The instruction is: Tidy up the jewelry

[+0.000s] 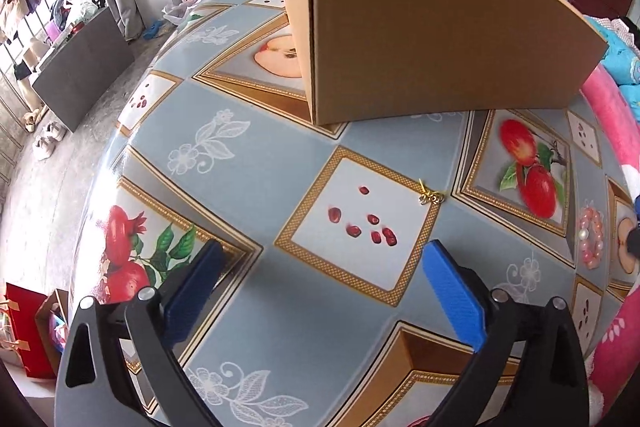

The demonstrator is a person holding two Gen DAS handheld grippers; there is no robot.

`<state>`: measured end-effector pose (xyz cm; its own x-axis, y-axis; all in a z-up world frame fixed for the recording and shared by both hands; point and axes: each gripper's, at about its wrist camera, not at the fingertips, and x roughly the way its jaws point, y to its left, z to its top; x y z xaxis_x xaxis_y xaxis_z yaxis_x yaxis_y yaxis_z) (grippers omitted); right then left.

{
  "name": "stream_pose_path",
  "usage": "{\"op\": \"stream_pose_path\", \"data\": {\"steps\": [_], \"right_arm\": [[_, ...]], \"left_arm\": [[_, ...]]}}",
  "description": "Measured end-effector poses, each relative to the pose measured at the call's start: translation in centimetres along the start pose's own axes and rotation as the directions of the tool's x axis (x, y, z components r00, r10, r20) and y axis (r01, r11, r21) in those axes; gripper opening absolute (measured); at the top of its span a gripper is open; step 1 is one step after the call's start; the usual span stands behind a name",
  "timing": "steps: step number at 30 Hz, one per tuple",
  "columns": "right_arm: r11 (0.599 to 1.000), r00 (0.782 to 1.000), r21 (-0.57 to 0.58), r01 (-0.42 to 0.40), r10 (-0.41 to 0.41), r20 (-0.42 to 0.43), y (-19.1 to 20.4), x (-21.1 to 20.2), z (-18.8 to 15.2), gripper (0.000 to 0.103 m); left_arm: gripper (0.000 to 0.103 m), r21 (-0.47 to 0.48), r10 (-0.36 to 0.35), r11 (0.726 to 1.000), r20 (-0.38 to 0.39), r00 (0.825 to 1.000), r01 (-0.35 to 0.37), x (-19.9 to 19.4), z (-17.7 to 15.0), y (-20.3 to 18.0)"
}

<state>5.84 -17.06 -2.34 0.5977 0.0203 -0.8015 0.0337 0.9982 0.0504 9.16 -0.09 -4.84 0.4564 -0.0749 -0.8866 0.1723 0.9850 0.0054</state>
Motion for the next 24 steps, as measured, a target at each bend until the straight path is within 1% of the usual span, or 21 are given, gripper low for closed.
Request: {"op": "stream_pose_path", "data": {"steps": [2,6,11,14,16,20,22,24], "right_arm": [[0.999,0.999,0.018,0.033,-0.033,0.012,-0.9,-0.2,0.5,0.088],[0.994,0.995,0.047,0.102,-0.102,0.009,-2.5,0.2,0.9,0.092],[0.988,0.992,0.09,0.129,-0.128,-0.015,-3.9,0.9,0.6,0.093],[0.983,0.987,0.087,0.161,-0.161,-0.015,-3.8,0.8,0.4,0.093],[0.977,0.979,0.069,0.201,-0.202,0.001,-3.8,0.6,0.3,0.095],[0.948,0.945,0.018,0.317,-0.317,0.085,-3.3,-0.5,0.4,0.095],[0.938,0.931,0.003,0.347,-0.345,0.118,-3.2,-0.9,0.4,0.095],[0.932,0.923,0.0,0.363,-0.36,0.138,-3.3,-1.3,0.5,0.095]], "left_arm": [[0.097,-0.01,0.002,1.0,0.002,1.0,-0.002,0.1,0.1,-0.2],[0.098,-0.019,0.009,1.0,0.008,1.0,-0.009,-0.1,-0.1,-0.5],[0.098,-0.024,0.011,1.0,0.023,1.0,-0.01,-0.3,-0.3,-0.5],[0.098,-0.027,0.008,1.0,0.029,1.0,-0.007,-0.4,-0.4,-0.4],[0.098,-0.031,0.01,0.999,0.032,0.999,-0.009,-0.4,-0.4,-0.4],[0.098,-0.035,0.014,0.999,0.037,0.999,-0.013,-0.5,-0.6,-0.5],[0.098,-0.036,0.014,0.999,0.035,0.999,-0.013,-0.6,-0.6,-0.4],[0.098,-0.037,0.014,0.999,0.032,0.999,-0.013,-0.6,-0.5,-0.5]]}}
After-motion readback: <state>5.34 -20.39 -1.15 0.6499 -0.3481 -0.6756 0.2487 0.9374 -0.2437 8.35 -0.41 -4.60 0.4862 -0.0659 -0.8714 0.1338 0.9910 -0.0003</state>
